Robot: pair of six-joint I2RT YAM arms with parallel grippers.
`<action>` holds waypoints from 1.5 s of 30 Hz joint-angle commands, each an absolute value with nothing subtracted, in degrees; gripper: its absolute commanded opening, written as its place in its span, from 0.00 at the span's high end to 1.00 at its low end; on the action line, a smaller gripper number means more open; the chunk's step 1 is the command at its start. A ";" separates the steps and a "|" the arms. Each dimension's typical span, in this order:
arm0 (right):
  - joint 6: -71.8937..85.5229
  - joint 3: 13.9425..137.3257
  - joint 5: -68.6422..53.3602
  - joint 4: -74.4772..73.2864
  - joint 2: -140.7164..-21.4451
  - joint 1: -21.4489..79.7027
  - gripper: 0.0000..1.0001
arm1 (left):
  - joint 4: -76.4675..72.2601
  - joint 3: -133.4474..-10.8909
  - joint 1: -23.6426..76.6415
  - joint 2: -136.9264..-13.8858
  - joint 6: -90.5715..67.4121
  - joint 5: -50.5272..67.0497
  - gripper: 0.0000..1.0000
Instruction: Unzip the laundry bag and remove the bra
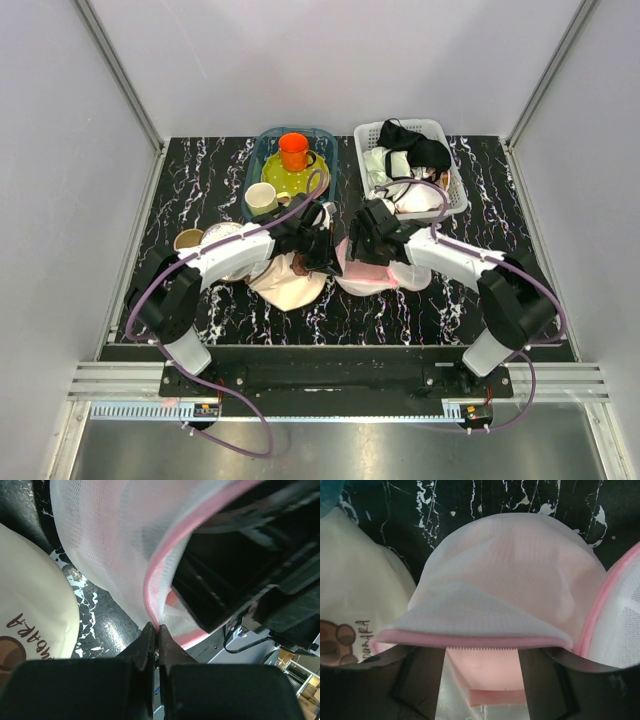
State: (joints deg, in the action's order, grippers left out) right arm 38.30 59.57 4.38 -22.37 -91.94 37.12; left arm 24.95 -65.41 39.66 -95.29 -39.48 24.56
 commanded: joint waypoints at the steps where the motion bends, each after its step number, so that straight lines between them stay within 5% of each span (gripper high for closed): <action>1: 38.76 59.43 8.96 -20.67 -95.18 37.79 0.32 | 23.55 -65.30 39.02 -93.25 -39.82 23.38 1.00; 5: 40.07 57.31 9.76 -16.97 -100.70 37.79 0.29 | 23.56 -65.30 38.76 -92.55 -39.73 23.47 1.00; 8: 41.22 55.90 7.74 -14.25 -102.48 37.88 0.43 | 24.26 -65.30 38.41 -91.50 -39.73 22.86 1.00; 13: 42.28 53.18 7.55 -13.44 -97.31 37.88 1.00 | 24.26 -64.69 37.71 -91.32 -39.55 22.15 1.00; 26: 40.08 51.59 2.91 -17.14 -68.84 37.88 1.00 | 24.08 -65.04 35.86 -92.46 -38.41 23.64 1.00; 45: 42.80 57.13 -3.35 -6.07 -55.81 37.71 1.00 | 21.27 -62.40 35.95 -95.36 -39.46 25.22 1.00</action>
